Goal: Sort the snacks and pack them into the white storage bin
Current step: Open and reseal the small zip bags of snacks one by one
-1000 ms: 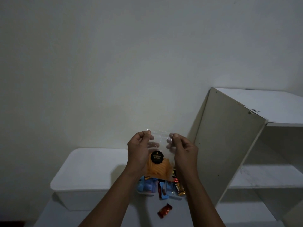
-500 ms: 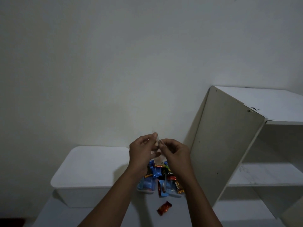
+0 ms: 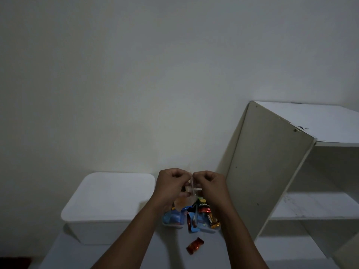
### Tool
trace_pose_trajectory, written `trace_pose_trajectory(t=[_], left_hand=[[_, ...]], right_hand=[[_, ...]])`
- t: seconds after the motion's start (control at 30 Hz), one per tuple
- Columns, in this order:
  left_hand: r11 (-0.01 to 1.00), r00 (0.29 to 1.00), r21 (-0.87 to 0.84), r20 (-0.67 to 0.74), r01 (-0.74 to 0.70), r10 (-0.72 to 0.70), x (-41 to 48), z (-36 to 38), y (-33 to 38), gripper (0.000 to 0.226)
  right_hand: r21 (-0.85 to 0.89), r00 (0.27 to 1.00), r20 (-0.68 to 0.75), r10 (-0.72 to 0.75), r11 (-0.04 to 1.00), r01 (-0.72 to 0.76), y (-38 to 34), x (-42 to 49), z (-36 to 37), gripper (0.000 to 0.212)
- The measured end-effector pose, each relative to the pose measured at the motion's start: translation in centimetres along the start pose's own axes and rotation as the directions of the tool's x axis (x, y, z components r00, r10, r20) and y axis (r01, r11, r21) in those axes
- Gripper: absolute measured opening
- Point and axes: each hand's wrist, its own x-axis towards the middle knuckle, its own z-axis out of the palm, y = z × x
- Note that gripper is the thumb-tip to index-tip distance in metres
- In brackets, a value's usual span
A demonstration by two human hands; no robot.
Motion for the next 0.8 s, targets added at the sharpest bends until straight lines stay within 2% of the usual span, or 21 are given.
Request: trace_pose_trajectory(t=[0.23,0.4,0.5,0.8], left_hand=[[1.000,1.000,0.013,-0.005,0.002,-0.002,0.09,-0.18,-0.05,0.008],[0.999,0.999,0.049,0.047,0.024,-0.026,-0.02,-0.23,-0.40,0.005],[0.997,0.997,0.080,0.073,0.005,-0.011,-0.15,-0.25,-0.39,0.003],[0.992,0.995,0.124,0.088,0.031,-0.042,0.02,-0.40,-0.02,0.006]], right_hand=[[-0.007,0.999,0.049,0.001,1.000,0.000,-0.51,-0.42,-0.13,0.023],[0.001,0.999,-0.014,0.046,0.999,-0.046,0.10,0.03,-0.42,0.024],[-0.020,0.999,0.009,0.031,0.999,-0.031,-0.03,-0.25,-0.40,0.029],[-0.080,1.000,0.006,-0.025,0.996,0.025,-0.22,-0.21,-0.45,0.022]])
